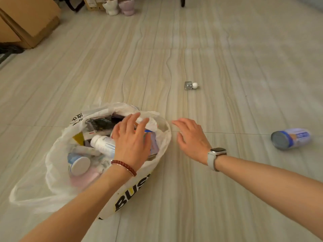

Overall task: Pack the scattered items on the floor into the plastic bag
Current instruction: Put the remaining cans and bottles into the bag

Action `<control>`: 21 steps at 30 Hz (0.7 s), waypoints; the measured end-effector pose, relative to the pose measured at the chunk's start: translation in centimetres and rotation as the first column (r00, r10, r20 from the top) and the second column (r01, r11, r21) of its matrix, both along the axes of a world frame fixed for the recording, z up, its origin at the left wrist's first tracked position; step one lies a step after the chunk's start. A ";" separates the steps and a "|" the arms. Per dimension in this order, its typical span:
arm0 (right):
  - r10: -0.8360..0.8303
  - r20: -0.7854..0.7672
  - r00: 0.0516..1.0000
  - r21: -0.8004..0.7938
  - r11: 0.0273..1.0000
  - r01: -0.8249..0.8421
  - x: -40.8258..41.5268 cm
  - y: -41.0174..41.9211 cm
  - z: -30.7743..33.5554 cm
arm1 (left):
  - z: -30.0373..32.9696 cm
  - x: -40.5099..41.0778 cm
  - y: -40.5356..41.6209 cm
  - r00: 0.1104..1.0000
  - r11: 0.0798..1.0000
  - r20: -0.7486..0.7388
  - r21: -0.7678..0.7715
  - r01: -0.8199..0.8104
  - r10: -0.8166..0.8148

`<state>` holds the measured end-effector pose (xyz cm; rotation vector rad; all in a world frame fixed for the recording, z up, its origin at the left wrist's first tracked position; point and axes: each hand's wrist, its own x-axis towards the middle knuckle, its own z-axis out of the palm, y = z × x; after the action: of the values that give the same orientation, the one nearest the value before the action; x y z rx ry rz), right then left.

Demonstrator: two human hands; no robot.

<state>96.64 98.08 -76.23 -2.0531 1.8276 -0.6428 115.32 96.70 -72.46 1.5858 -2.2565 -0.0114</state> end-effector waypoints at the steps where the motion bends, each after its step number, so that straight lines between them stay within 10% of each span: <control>1: -0.121 -0.062 0.991 0.044 0.991 0.124 -3.0 0.4 -0.8 | -0.8 -2.4 0.4 0.996 0.995 0.012 0.030 0.093 -0.093; 5: -0.353 -0.473 0.807 0.202 0.848 0.490 -15.0 3.1 -3.2 | -5.6 -11.2 3.3 0.907 0.847 0.082 0.400 0.350 -0.414; 8: -0.451 -0.604 0.657 0.137 0.753 0.643 -22.2 5.0 -3.5 | -10.2 -15.3 5.7 0.893 0.732 0.170 0.645 0.219 -0.417; 14: -0.648 -0.431 0.628 0.372 0.507 0.778 -29.0 6.5 -4.9 | -14.8 -16.1 7.5 0.846 0.761 0.308 0.628 0.163 -0.435; 21: -0.671 -0.246 0.700 0.315 0.627 0.712 -25.4 6.2 -5.4 | -14.6 -15.6 6.9 0.816 0.734 0.288 0.641 0.224 -0.501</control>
<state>71.28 104.24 -81.66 -1.0874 2.5759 -0.2834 99.67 103.59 -87.01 1.4545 -3.1433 -0.5646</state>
